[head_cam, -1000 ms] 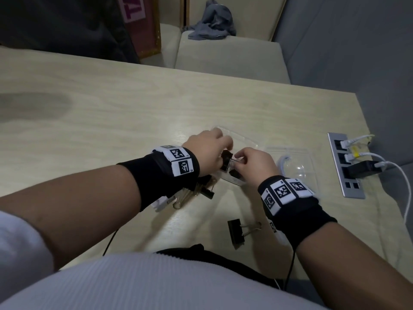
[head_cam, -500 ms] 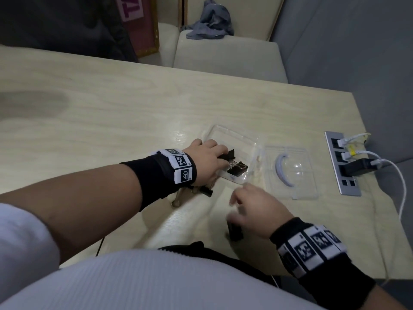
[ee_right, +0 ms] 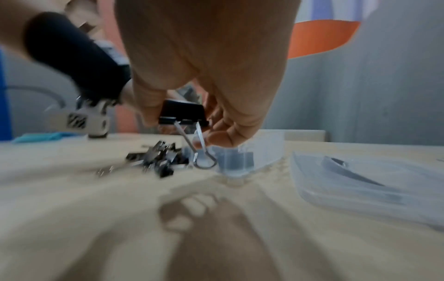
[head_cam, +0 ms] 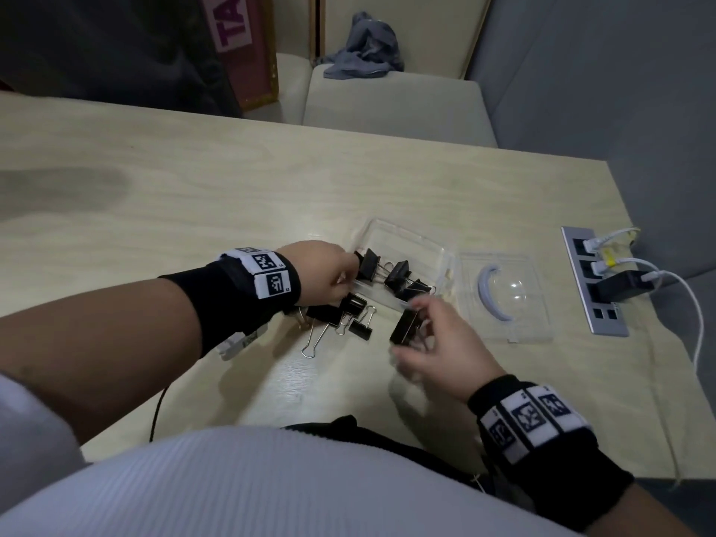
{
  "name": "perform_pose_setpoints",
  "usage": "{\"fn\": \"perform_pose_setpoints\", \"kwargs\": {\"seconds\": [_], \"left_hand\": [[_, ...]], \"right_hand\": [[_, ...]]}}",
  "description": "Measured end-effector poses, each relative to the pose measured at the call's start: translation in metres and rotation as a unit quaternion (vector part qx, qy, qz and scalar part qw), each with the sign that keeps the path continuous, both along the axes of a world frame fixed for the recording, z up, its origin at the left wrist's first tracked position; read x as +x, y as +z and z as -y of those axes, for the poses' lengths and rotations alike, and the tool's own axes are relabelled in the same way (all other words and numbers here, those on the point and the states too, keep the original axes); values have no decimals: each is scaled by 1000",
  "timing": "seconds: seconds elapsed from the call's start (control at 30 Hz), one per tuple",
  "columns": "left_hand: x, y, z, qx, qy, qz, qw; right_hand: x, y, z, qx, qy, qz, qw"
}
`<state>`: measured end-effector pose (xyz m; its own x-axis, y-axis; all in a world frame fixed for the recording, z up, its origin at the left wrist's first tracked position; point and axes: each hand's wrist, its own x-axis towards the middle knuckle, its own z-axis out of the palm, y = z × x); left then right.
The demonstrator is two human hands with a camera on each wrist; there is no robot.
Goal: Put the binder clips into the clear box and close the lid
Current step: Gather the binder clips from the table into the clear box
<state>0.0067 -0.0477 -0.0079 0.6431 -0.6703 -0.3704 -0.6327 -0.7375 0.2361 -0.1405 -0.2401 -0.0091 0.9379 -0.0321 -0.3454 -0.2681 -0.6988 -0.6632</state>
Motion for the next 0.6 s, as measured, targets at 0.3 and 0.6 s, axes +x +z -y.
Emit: {"fn": "perform_pose_setpoints", "kwargs": {"seconds": [0.3,0.6], "left_hand": [[-14,-19,-7,163,-143,8,976],[-13,-21,2,156,-133,19,979]], "right_hand": [[62,7,14,0,-214,79,974],[84,-24,28,-151,-184,-31,971]]}}
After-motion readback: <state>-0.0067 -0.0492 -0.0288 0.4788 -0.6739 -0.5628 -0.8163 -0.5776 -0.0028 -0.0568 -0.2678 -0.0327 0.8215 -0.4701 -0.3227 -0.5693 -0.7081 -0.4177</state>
